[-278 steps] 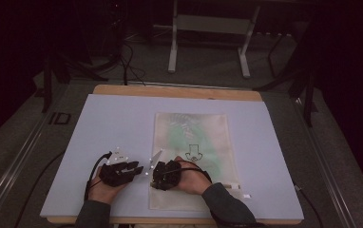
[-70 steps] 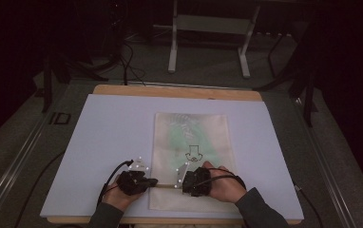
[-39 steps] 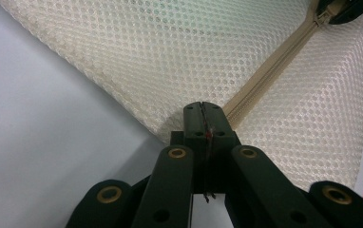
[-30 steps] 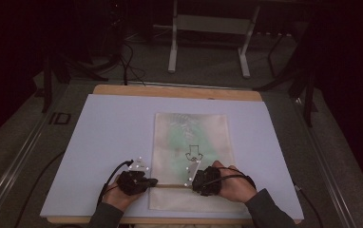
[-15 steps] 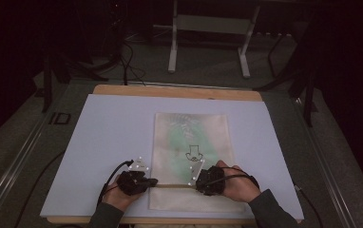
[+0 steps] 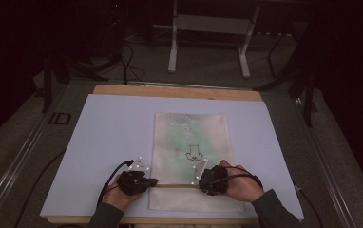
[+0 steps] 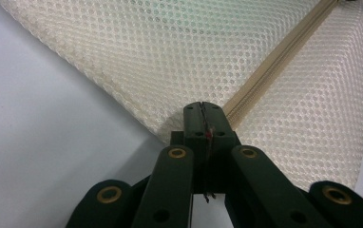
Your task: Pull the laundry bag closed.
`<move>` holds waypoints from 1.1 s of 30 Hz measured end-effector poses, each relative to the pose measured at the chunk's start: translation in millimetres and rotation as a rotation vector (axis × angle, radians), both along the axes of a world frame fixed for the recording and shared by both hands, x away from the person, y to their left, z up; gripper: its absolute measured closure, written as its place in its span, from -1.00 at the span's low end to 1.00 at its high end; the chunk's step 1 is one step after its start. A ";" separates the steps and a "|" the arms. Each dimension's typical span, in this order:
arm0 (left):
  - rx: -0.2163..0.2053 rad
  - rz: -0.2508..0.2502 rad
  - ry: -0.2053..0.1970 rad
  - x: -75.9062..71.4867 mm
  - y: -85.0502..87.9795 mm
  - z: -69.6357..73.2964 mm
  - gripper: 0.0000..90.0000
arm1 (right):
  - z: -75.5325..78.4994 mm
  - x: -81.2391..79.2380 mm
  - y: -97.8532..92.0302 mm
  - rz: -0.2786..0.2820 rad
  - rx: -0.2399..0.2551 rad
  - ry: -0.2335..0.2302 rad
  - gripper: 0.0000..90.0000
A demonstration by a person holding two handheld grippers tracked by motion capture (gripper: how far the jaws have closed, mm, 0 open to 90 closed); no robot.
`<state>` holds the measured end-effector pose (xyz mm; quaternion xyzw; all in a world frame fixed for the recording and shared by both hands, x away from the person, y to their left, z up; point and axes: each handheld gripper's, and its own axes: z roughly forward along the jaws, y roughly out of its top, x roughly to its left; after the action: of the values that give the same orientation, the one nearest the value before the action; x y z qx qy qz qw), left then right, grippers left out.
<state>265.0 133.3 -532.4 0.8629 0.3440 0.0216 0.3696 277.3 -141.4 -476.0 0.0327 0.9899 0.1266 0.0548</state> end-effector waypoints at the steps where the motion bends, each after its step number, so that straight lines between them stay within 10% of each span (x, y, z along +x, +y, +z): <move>1: 0.001 0.000 -0.001 0.0 -0.1 0.1 0.99 | -1.3 -0.1 -0.9 -0.001 -0.007 -0.002 0.83; 33: 0.000 0.000 0.001 0.2 0.0 0.0 0.99 | -4.9 1.1 -32.9 -0.059 -0.012 0.007 0.83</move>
<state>265.3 133.3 -532.4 0.8628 0.3441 0.0211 0.3697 278.4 -174.3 -480.9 0.0621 0.9894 0.1190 0.0550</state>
